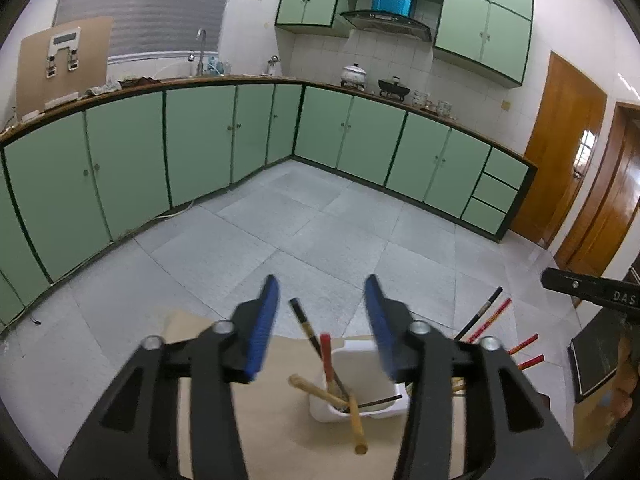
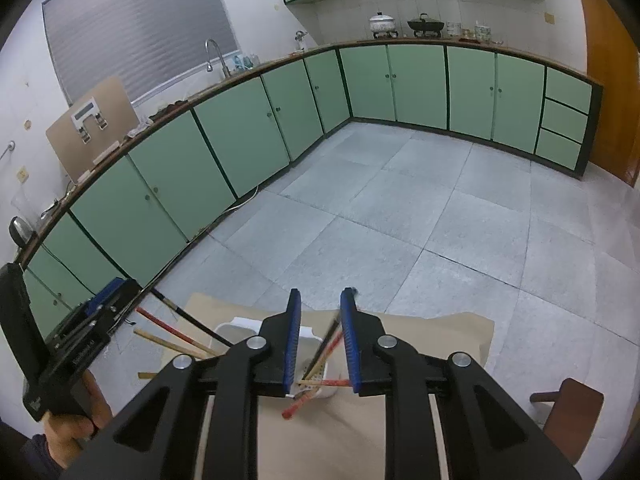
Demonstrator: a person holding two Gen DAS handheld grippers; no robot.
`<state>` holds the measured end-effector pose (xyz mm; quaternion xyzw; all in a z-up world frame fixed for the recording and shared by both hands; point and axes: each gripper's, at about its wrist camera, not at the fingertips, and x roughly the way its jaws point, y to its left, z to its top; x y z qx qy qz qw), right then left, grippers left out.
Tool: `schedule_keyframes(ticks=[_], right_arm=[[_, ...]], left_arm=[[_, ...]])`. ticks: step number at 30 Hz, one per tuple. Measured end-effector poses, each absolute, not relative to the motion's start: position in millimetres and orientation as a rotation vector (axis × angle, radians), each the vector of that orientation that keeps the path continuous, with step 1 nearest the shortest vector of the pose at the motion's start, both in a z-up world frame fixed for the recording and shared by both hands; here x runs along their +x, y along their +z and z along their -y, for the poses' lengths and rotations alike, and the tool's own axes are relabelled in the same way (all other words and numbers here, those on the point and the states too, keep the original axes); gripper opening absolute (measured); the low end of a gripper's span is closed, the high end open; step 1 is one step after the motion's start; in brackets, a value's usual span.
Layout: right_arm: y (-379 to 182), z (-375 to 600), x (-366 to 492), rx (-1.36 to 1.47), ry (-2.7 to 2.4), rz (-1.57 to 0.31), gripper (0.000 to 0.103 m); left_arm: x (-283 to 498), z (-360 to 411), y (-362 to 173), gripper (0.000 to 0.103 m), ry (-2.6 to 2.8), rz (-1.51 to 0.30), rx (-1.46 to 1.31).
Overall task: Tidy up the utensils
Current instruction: 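Open the left gripper to release its chopstick while the right gripper opens too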
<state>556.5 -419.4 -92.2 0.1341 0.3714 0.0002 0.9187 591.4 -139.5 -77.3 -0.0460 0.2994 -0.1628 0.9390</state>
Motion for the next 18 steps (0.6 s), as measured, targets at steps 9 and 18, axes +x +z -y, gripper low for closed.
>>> schedule_keyframes(ticks=[9,18], right_arm=[[-80.1,401.4,499.7,0.15,-0.079,-0.635,0.059],[-127.9,366.0,417.4,0.138,-0.121,-0.599,0.085]], left_arm=[[538.3,111.1,-67.7,0.085,-0.284,-0.542,-0.032],[454.5,83.7,-96.0,0.095,-0.285,-0.557,0.025]])
